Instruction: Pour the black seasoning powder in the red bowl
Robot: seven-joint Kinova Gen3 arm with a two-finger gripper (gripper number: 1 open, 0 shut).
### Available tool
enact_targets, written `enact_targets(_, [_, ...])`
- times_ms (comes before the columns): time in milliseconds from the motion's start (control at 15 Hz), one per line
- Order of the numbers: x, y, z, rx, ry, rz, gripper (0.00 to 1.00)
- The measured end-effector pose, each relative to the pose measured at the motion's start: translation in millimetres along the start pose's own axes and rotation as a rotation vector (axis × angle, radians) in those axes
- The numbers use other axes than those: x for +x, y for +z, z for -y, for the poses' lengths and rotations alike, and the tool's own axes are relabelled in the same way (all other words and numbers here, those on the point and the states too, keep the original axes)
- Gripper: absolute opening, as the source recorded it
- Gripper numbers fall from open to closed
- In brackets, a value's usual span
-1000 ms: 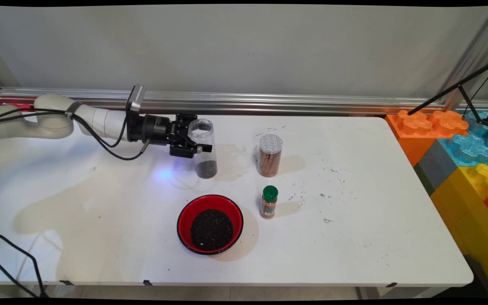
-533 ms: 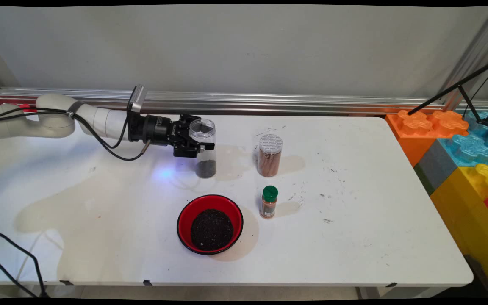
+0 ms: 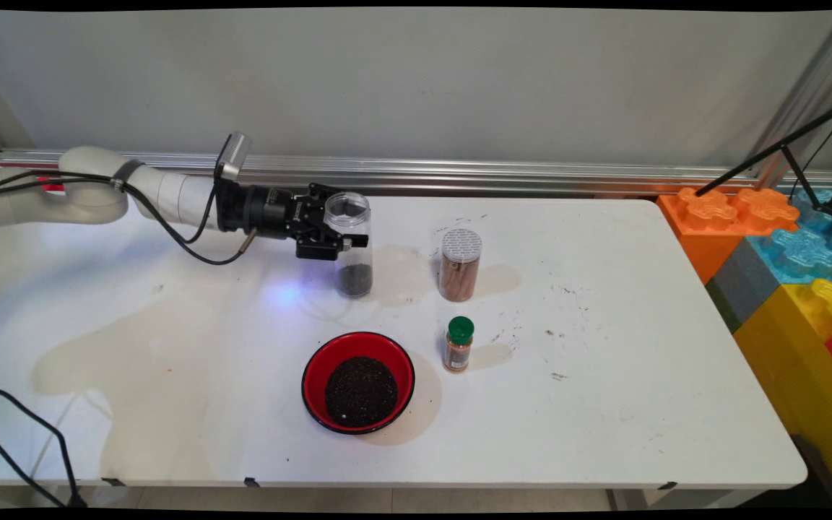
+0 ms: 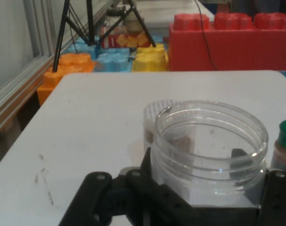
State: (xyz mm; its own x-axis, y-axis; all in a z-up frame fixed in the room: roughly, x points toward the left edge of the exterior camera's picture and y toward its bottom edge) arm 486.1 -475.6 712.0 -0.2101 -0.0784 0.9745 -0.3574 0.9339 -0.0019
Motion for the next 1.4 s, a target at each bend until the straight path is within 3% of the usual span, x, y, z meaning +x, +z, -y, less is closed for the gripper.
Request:
enact_targets(267, [12.3,2.5,-0.5,-0.019,0.021,-0.010,0.00])
enact_targets(600, [22.1,7.6,-5.8,-0.055,0.114,0.006,0.00])
enact_targets(1133, [28.5,14.4,-15.0,-0.078,0.384,0.028,0.00])
enact_targets(1400, [30.6,15.4,-23.7,-0.114,0.529,0.033,0.00])
